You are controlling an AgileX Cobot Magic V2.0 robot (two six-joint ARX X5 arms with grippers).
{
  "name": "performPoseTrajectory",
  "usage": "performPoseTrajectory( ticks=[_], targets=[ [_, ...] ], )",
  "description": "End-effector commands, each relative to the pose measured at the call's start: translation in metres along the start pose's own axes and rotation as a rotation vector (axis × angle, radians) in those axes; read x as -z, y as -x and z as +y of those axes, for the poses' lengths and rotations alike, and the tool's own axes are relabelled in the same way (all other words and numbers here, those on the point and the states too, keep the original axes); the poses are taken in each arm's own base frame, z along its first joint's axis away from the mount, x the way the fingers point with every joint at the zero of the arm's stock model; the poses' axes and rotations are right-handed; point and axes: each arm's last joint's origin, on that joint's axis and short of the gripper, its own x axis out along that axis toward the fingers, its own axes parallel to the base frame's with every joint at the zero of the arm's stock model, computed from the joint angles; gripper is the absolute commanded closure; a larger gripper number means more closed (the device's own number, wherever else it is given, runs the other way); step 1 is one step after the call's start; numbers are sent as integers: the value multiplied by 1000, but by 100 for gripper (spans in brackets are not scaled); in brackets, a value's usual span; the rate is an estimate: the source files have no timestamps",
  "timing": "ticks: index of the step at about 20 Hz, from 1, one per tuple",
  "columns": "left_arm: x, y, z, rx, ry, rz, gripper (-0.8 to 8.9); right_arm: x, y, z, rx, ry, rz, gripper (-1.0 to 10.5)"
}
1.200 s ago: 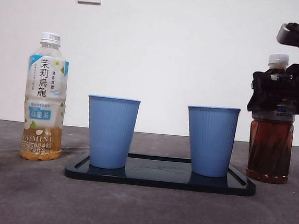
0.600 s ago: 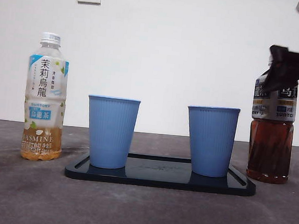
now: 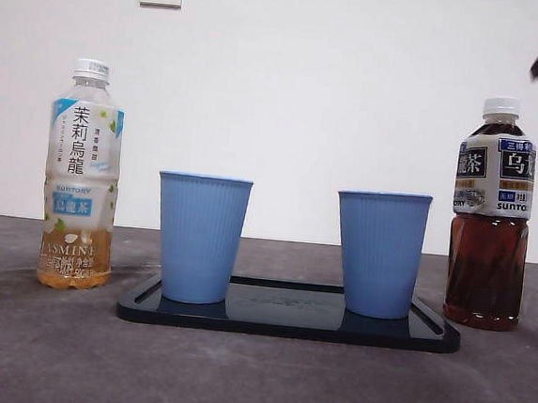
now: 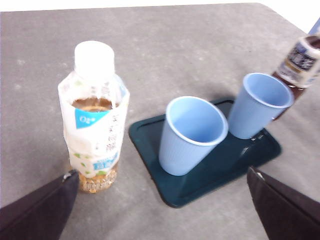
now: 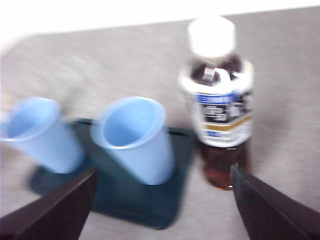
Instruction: Pour the drink into the cup
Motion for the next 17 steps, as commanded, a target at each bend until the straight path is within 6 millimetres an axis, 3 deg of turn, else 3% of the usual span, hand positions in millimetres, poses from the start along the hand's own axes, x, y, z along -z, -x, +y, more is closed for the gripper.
performPoseTrajectory(
  ticks=[1,7,14,17],
  targets=[
    [4,-23,10,-1,7,42,214,-4,19,6,-46,-38,-75,523],
    [27,-73,30,-20,30,100,214,3,42,7,-63,-34,-111,523],
    [64,-108,45,-93,55,95,214,4,44,7,-65,-34,-110,523],
    [71,-122,51,-120,50,82,214,4,44,7,-73,-33,-108,523]
  ],
)
